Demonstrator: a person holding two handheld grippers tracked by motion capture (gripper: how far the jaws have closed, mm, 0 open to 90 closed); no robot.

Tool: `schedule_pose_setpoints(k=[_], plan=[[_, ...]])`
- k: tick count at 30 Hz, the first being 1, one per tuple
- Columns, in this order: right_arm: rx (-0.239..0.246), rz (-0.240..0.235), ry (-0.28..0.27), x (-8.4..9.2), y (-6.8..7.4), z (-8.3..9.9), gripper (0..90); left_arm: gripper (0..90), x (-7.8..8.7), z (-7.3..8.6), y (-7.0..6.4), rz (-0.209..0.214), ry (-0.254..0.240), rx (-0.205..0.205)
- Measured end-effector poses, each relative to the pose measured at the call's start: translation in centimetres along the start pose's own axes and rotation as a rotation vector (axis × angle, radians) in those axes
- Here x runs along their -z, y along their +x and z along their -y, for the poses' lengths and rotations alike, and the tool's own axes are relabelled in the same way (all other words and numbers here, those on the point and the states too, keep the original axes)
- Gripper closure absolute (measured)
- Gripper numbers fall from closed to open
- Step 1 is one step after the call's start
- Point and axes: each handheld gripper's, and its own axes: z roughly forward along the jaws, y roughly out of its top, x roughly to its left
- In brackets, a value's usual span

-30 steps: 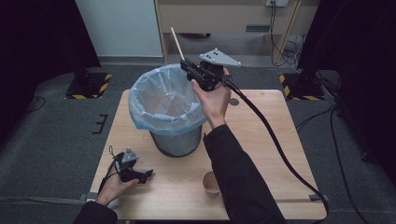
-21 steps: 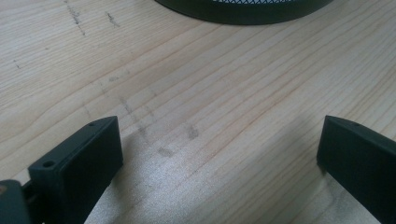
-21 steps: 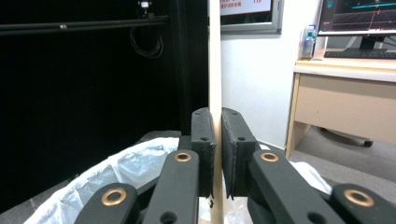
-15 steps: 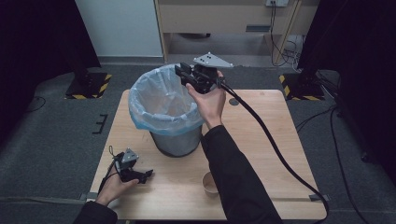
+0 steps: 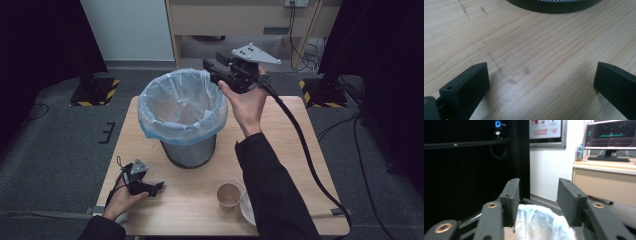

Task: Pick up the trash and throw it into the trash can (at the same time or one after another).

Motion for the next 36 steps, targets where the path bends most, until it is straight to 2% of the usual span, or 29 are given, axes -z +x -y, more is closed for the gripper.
schedule_pose_setpoints(k=[3,8,15,20,26,36], plan=[[-0.012,0.017,-0.035,2.1,-0.6,-0.6,44.4,0.0,0.0,0.0,0.0,0.0,0.0,-0.001],[0.002,0.021,-0.046,5.7,-1.3,-0.8,39.7,0.0,0.0,0.0,0.0,-0.002,-0.001,0.0],[0.02,0.04,-0.027,9.9,-2.2,0.5,31.2,0.0,0.0,0.0,-0.1,-0.004,-0.001,0.003],[-0.008,0.057,-0.004,12.7,-3.4,3.0,29.6,0.0,0.0,0.0,-0.1,-0.005,-0.002,0.004],[-0.033,0.074,0.04,14.8,-4.6,6.5,29.2,0.0,0.0,0.0,-0.1,-0.006,-0.001,0.004],[-0.061,0.096,0.165,17.5,-5.2,13.1,32.4,0.0,0.0,0.0,-0.2,-0.007,-0.001,0.006]])
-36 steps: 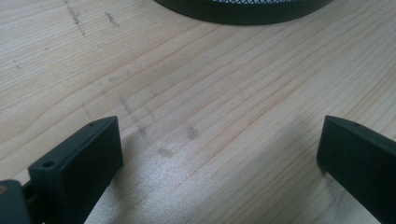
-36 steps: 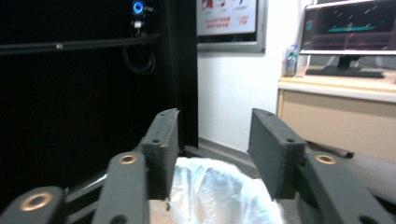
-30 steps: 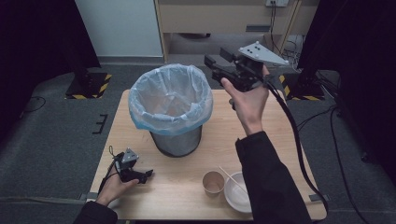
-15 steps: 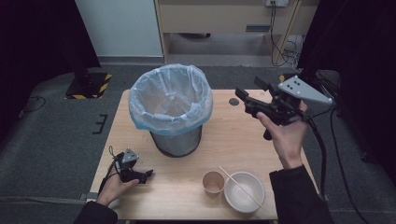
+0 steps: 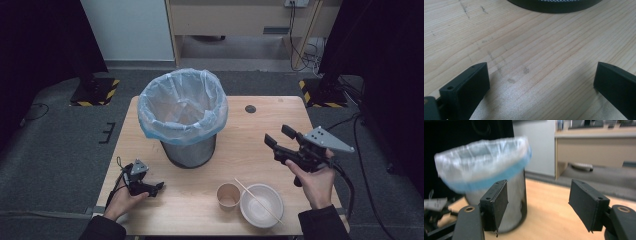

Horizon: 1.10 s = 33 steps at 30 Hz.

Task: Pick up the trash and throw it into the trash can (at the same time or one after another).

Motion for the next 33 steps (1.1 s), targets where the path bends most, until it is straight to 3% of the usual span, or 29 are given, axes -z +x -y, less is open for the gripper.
schedule_pose_setpoints(k=[7,15,20,26,33], plan=[[0.049,0.007,0.107,0.4,0.1,4.4,33.9,0.0,0.0,0.0,0.0,0.0,0.0,0.0],[0.057,-0.006,0.215,0.9,0.2,8.5,37.1,0.0,0.0,0.0,0.0,0.0,0.0,0.0],[0.059,-0.056,0.3,1.1,1.2,10.6,40.3,0.0,0.0,0.0,0.0,0.0,0.0,0.0],[0.052,-0.116,0.401,0.6,2.0,12.1,49.0,0.0,0.0,0.0,0.0,0.0,0.0,0.0],[0.051,-0.141,0.526,0.2,2.4,12.8,58.7,0.0,0.0,0.0,0.0,0.001,0.0,0.0]])
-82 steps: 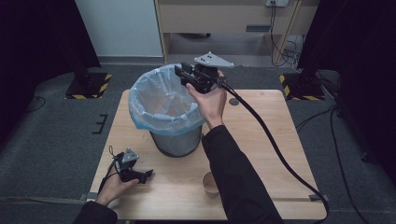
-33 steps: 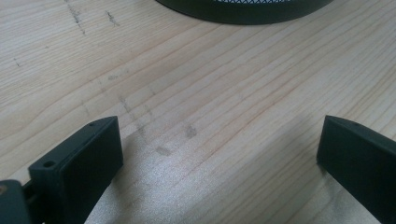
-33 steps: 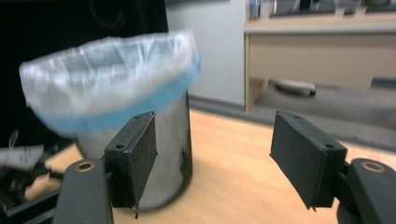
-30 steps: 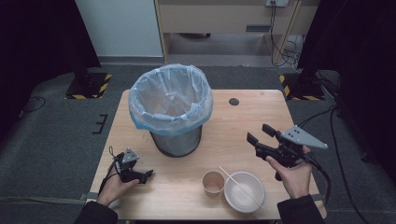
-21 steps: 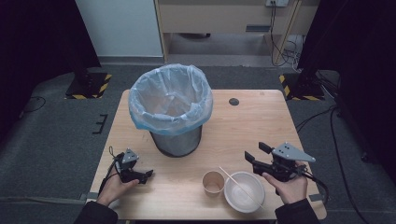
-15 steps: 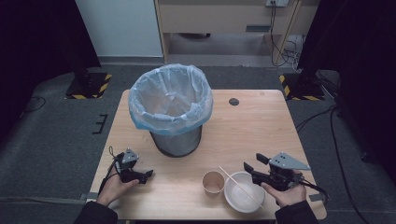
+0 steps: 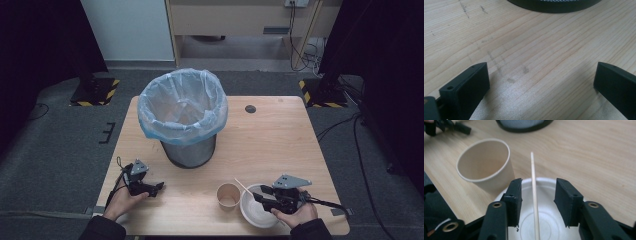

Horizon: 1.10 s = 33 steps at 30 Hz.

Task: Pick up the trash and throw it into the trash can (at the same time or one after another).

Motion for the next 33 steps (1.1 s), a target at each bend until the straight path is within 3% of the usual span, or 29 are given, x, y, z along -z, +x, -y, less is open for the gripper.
schedule_pose_setpoints(k=[10,18,33], plan=[[0.015,-0.006,0.132,-1.2,0.2,0.6,66.4,0.0,0.0,0.0,0.0,0.0,0.0,-0.001],[-0.021,-0.014,0.16,-1.3,-0.3,1.1,73.2,0.0,0.0,0.0,0.0,0.001,0.0,0.0],[-0.016,-0.03,0.229,-1.6,-0.5,1.3,84.9,0.0,0.0,0.0,0.0,0.001,0.0,0.0]])
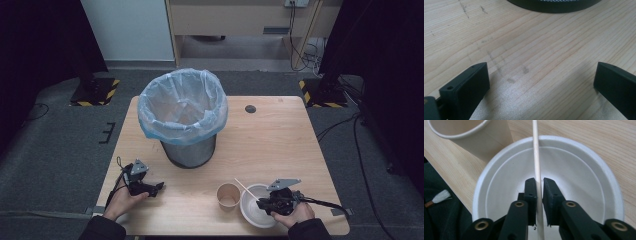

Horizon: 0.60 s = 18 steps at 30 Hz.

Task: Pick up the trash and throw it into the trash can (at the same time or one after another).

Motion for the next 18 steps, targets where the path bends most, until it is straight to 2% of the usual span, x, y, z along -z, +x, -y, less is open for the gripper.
schedule_pose_setpoints(k=[9,14,18], plan=[[-0.015,-0.006,-0.025,0.6,-0.2,-0.2,85.5,0.0,0.0,0.0,0.0,0.002,0.0,-0.001],[-0.037,-0.016,-0.075,1.5,-0.3,-0.4,85.5,0.0,0.0,0.0,0.0,0.002,0.0,-0.001],[-0.048,-0.006,-0.139,2.2,-0.8,-0.6,85.5,0.0,0.0,0.0,0.0,0.003,0.0,-0.002]])
